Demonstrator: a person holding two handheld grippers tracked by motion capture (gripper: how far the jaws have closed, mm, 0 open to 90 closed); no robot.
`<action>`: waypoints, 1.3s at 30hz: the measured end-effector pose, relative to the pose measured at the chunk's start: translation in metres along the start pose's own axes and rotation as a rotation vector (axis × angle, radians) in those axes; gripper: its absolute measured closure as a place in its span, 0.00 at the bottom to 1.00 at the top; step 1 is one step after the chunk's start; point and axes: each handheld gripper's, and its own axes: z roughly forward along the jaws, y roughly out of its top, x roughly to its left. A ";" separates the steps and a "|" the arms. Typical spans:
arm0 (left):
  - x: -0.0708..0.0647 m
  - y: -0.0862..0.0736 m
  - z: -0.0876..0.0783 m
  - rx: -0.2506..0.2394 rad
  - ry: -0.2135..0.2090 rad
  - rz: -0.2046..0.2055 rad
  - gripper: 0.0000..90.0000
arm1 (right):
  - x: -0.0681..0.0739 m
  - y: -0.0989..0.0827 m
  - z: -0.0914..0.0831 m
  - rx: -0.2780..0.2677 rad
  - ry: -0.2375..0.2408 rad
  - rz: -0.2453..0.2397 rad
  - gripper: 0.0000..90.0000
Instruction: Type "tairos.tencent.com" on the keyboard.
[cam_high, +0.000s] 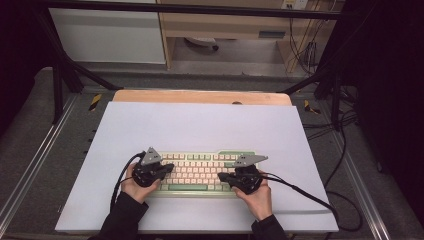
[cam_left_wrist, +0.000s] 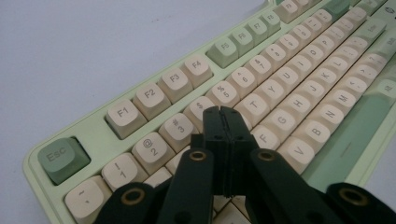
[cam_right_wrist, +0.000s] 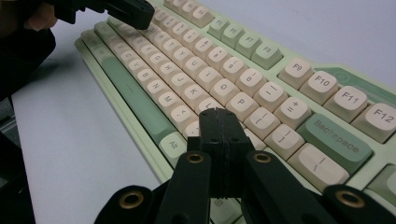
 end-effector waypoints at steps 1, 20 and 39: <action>0.000 0.000 -0.001 0.000 -0.005 -0.001 1.00 | 0.000 0.000 0.000 -0.001 0.001 0.000 1.00; -0.001 -0.008 -0.016 -0.020 -0.026 -0.010 1.00 | 0.008 0.005 0.009 -0.003 0.027 -0.006 1.00; 0.002 -0.014 -0.023 -0.024 -0.029 -0.023 1.00 | 0.026 0.021 0.026 0.000 0.060 -0.042 1.00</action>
